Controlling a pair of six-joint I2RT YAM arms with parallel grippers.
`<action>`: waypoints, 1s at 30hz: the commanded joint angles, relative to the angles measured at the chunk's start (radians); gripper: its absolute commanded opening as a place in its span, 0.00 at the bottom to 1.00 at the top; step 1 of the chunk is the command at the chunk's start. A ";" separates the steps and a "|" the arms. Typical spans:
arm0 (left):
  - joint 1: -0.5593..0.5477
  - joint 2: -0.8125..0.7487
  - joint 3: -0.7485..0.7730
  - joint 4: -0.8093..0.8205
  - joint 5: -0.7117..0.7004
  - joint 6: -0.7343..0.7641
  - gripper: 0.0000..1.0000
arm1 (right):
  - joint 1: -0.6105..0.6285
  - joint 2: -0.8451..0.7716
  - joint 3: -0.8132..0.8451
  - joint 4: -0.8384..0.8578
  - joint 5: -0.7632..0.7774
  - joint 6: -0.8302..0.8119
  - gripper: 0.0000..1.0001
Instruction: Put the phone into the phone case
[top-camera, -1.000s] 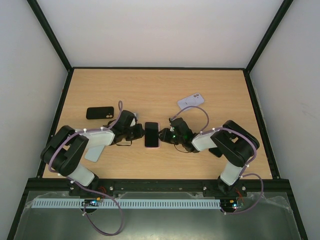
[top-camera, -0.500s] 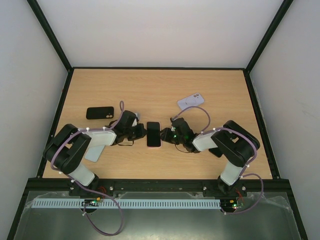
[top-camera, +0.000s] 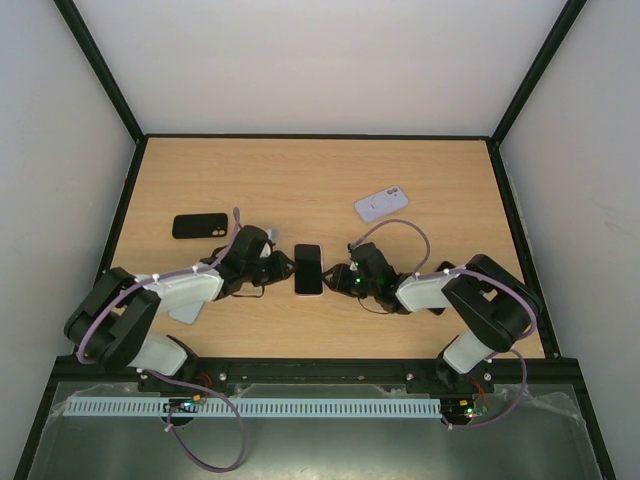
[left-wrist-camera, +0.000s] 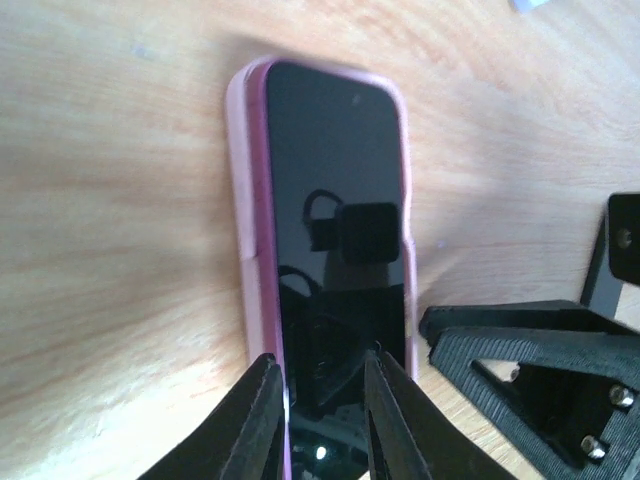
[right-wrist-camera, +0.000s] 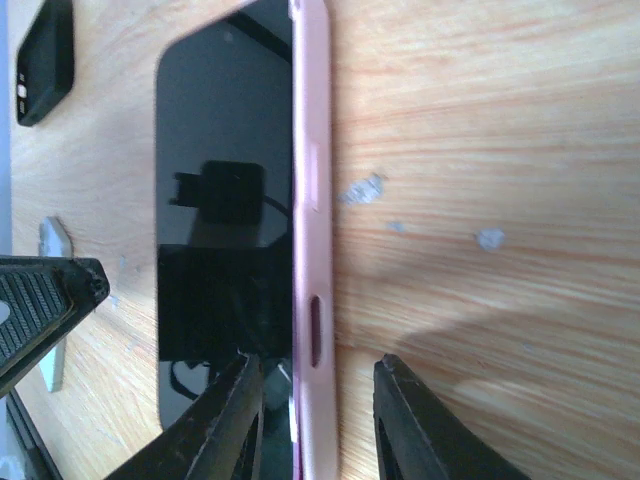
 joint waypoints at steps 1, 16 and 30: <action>-0.004 -0.013 -0.056 -0.003 0.030 -0.024 0.24 | 0.012 -0.019 -0.036 -0.004 -0.017 0.018 0.31; -0.080 0.023 -0.130 0.174 0.088 -0.131 0.03 | 0.083 0.023 -0.037 0.081 -0.056 0.066 0.20; -0.133 -0.042 -0.100 0.089 -0.021 -0.137 0.19 | 0.132 -0.072 -0.022 -0.026 0.063 0.035 0.25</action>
